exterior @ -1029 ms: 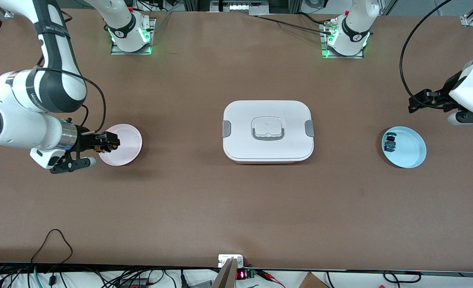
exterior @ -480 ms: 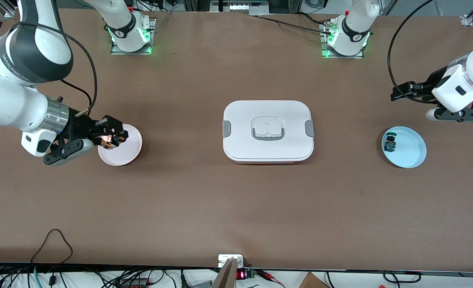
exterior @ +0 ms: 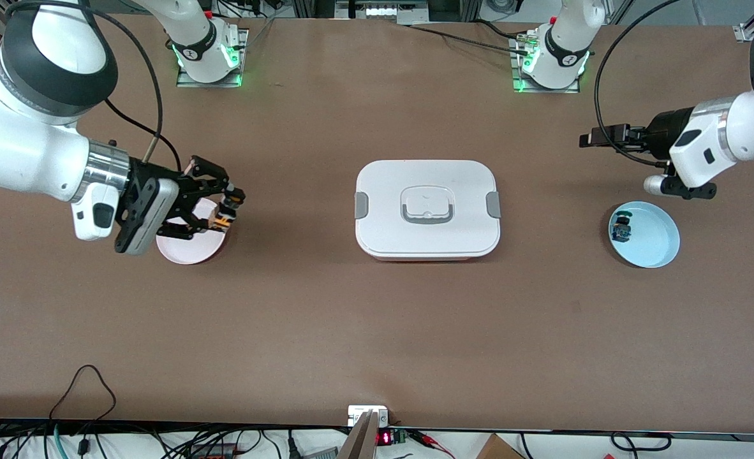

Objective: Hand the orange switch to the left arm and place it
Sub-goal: 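Lift the orange switch over the white box toward the left gripper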

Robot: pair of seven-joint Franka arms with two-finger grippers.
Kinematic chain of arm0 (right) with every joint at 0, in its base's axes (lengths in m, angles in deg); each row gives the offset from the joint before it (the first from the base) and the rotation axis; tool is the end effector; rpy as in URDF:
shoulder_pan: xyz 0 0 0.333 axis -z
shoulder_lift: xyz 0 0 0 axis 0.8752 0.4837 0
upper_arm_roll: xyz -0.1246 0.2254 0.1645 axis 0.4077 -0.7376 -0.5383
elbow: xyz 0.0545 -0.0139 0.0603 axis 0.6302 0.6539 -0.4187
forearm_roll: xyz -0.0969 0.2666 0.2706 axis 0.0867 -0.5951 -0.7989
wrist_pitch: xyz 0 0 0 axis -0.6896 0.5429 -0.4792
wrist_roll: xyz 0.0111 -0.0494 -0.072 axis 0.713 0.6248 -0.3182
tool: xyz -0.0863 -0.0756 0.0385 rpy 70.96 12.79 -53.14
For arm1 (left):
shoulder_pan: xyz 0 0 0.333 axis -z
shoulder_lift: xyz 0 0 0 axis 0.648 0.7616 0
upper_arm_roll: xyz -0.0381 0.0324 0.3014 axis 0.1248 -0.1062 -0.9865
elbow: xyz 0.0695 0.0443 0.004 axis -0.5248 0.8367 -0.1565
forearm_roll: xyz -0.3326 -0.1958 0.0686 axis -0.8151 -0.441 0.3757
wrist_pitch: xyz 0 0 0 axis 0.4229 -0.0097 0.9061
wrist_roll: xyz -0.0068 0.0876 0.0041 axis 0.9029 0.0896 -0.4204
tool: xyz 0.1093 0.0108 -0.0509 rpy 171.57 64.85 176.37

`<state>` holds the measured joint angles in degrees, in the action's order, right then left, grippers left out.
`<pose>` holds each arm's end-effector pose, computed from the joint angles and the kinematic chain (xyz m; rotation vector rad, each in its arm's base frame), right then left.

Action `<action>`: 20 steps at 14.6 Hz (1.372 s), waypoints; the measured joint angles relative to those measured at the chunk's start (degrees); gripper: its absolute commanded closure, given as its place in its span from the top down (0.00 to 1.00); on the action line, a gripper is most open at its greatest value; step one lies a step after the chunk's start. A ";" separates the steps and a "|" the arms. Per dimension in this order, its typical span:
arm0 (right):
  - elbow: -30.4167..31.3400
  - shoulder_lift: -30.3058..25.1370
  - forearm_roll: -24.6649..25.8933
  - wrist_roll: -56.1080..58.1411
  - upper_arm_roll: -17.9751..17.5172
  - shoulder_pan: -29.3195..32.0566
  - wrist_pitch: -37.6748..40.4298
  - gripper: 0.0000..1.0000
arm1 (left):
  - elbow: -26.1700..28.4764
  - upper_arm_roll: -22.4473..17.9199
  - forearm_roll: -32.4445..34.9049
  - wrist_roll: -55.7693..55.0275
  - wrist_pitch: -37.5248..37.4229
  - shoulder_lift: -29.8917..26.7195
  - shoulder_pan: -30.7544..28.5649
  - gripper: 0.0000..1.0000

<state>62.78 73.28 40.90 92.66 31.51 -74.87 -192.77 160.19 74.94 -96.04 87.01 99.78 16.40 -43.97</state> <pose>0.6248 0.1991 0.4975 -2.2566 -0.9896 -0.3101 0.5479 -0.0497 0.4945 2.5947 0.0812 -0.5460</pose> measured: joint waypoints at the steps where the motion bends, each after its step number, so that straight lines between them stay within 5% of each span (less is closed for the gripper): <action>1: 0.01 0.04 -2.74 5.06 -0.06 -0.69 -0.18 0.00 | 0.03 -0.14 -4.35 0.02 -0.04 1.53 -1.56 1.00; 7: 1.29 1.50 -25.02 32.90 -0.16 -2.94 -0.29 0.00 | 0.10 0.88 -26.73 0.62 -1.27 8.25 -3.73 1.00; 10: 1.86 3.16 -33.40 40.81 -0.21 -5.63 -0.30 0.00 | 0.73 6.48 -35.93 0.54 5.04 8.60 -2.04 1.00; 16: 2.99 6.62 -46.18 47.83 -0.29 -13.08 -3.96 0.00 | 2.64 14.37 -47.61 0.70 20.62 8.82 0.85 1.00; 20: 3.00 7.90 -53.32 48.11 -0.30 -18.18 -8.89 0.00 | 3.79 15.53 -53.45 6.50 24.82 11.28 2.48 1.00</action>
<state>65.79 81.19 -12.42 140.78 31.21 -93.05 -201.66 163.98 90.47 -149.49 93.51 124.61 27.68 -41.50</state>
